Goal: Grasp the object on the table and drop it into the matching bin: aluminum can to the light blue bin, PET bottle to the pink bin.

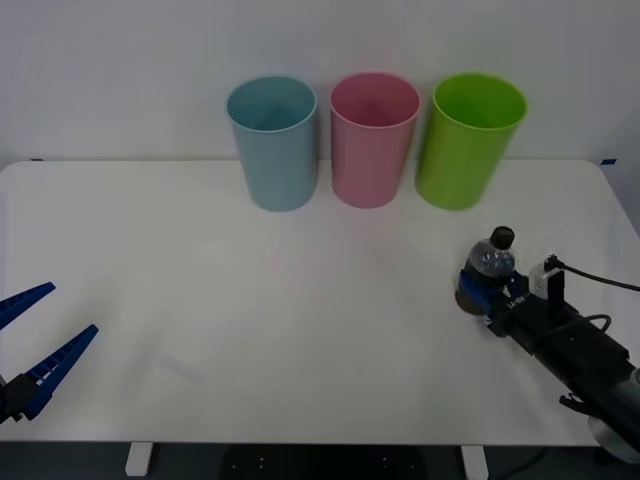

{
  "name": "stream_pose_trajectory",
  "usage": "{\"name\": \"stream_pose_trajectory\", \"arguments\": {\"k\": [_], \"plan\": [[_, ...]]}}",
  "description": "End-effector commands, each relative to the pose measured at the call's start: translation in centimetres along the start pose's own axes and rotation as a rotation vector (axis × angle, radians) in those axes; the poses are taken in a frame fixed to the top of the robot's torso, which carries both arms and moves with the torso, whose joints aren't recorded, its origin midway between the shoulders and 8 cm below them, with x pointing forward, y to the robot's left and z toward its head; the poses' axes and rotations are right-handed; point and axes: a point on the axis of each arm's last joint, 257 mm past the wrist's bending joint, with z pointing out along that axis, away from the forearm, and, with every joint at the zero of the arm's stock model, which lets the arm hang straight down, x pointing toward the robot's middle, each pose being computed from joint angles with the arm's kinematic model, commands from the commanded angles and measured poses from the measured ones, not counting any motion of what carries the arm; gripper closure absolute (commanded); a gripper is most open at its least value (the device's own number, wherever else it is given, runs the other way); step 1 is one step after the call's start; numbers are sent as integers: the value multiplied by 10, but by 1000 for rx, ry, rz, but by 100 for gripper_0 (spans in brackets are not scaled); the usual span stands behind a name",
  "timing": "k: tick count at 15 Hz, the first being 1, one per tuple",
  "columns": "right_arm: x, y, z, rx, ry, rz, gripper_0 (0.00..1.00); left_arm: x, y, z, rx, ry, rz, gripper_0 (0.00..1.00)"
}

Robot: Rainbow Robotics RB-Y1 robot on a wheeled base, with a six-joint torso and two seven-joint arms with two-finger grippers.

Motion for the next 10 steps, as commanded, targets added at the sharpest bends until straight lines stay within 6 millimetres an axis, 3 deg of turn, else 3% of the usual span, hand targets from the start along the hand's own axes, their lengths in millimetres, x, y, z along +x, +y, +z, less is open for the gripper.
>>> {"name": "stream_pose_trajectory", "arguments": {"k": [1, 10], "plan": [[-5, 1, 1, -4, -11, 1, 100, 0, 0, 0, 0, 0, 0, 0], [-53, 13, -11, -29, -78, 84, 100, 0, 0, 0, 0, 0, 0, 0]]}}
